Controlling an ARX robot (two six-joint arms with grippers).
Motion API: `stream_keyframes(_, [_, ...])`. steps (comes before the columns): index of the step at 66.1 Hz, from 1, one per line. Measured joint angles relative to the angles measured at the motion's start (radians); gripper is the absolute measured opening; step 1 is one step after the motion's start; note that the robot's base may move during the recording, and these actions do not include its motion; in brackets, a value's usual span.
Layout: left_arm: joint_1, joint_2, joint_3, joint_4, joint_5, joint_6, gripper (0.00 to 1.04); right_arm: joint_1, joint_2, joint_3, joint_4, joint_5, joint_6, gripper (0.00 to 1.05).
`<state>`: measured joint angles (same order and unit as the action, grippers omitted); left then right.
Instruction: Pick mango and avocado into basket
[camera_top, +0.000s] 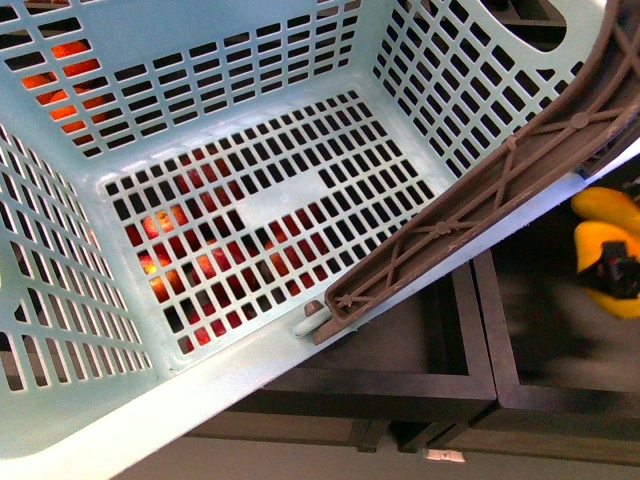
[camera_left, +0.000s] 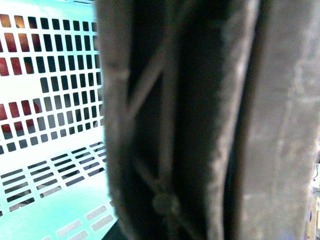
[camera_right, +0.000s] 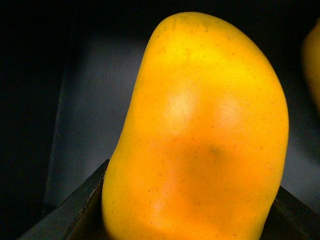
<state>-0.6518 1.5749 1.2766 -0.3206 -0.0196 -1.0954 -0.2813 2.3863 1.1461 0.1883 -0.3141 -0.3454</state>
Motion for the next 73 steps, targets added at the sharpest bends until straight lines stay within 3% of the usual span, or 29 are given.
stream_keyframes(14, [0.0,0.0,0.0,0.0,0.0,0.0,0.13,-0.061,-0.241,-0.063,0.069,-0.148,0.154,0.65])
stream_keyframes(26, [0.0,0.0,0.0,0.0,0.0,0.0,0.13,-0.054,-0.517,-0.161,0.085,-0.253,0.252,0.65])
stream_keyframes(41, [0.0,0.0,0.0,0.0,-0.002,0.0,0.13,0.088,-0.855,-0.24,0.08,-0.292,0.333,0.65])
stream_keyframes(73, [0.0,0.0,0.0,0.0,-0.001,0.0,0.13,0.343,-0.955,-0.278,0.057,-0.221,0.35,0.65])
